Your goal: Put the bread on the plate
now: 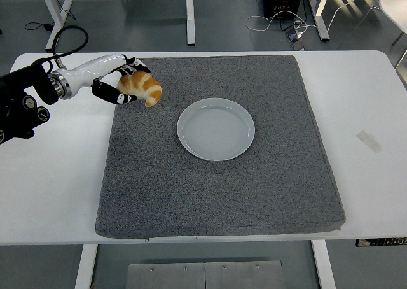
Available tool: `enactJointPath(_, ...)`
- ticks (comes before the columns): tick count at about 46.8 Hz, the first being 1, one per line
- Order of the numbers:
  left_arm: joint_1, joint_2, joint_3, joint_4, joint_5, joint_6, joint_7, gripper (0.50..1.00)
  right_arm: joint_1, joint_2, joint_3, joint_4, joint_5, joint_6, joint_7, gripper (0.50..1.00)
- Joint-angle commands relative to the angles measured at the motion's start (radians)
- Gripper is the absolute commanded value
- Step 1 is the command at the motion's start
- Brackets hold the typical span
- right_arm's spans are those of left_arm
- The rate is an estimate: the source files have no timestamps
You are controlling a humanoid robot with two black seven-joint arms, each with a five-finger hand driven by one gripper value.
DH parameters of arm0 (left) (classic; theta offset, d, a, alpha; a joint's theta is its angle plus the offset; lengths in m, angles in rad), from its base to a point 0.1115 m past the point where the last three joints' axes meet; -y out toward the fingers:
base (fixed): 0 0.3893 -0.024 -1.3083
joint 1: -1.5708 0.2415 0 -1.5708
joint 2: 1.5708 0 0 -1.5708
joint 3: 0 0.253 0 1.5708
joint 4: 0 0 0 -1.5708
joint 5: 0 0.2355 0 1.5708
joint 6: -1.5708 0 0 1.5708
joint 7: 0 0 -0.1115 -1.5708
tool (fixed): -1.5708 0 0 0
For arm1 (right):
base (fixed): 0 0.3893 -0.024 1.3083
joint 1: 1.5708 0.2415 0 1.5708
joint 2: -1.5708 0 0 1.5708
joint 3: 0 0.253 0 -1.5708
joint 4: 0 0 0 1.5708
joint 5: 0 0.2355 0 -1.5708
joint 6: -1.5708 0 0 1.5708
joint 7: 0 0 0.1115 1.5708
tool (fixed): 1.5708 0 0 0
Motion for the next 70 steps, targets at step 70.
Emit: enactJointPath(70,0.034,-0.490,0.155,0.301,-0.005,0.004,0.019,0.678,0.000,0.000,0.000,0.000,0.000,0.000,0.000,1.000)
